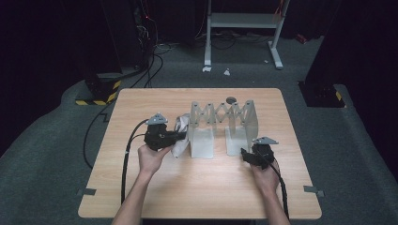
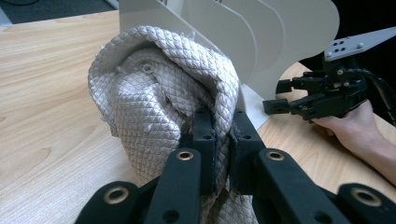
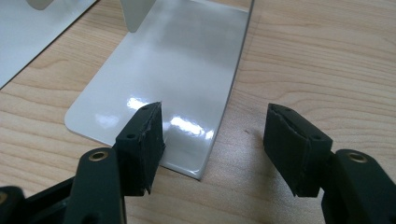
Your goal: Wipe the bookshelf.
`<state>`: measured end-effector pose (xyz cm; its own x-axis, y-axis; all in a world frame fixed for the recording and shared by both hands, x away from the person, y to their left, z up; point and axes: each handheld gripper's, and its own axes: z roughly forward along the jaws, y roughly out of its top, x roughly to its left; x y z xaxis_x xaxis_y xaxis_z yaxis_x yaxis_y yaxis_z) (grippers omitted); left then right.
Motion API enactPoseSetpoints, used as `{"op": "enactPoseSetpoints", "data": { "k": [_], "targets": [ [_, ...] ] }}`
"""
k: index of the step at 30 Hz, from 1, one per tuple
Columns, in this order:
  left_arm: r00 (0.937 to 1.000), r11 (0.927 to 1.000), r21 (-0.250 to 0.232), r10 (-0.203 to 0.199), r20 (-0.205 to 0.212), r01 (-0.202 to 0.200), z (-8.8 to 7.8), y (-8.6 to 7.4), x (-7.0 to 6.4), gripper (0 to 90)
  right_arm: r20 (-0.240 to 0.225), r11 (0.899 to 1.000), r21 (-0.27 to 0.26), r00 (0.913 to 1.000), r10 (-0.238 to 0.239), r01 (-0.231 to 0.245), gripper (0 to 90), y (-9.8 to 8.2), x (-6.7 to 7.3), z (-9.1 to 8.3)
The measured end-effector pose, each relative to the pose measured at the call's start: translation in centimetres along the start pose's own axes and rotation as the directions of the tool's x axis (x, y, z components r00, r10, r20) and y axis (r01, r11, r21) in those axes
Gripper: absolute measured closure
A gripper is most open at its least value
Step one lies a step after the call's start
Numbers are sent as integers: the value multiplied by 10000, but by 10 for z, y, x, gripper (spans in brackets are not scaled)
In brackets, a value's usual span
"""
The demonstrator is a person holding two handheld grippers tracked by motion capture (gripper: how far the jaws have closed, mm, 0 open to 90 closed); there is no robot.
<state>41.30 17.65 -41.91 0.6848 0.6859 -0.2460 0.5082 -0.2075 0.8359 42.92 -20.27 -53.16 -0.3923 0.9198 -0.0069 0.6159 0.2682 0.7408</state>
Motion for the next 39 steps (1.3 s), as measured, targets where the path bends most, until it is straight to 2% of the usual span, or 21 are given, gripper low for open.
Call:
{"op": "enactPoseSetpoints", "data": {
  "k": [7,16,20,22,27,30,32,39],
  "targets": [
    [9999,9996,-270,30,100,-28,-9,2,-6,831,-2,10000,-1,10000,3,-3,380,0,0,0],
    [9998,9993,-345,168,70,-165,-17,1,-12,831,-6,10000,0,10000,1,-1,380,0,0,0],
    [9992,9991,-202,365,-138,-368,-18,-4,-16,831,-8,10000,1,10000,5,-5,380,0,0,0],
    [9993,9991,-231,364,-83,-366,-17,-7,-17,831,-6,10000,-3,10000,5,-5,380,0,0,0],
    [9996,9994,-230,236,-156,-240,-13,-8,-13,831,-9,10000,0,10000,2,-2,380,0,0,0],
    [9998,9999,-107,15,-216,-17,-7,-11,-8,831,-10,10000,-1,10000,7,-7,380,0,0,0],
    [9994,10000,4,47,-338,-47,-2,-12,-8,832,-13,10000,0,10000,11,-11,380,0,0,0],
    [9996,9997,200,-119,-237,124,11,-21,-6,832,-15,10000,-1,10000,9,-9,380,0,0,0]
  ]
}}
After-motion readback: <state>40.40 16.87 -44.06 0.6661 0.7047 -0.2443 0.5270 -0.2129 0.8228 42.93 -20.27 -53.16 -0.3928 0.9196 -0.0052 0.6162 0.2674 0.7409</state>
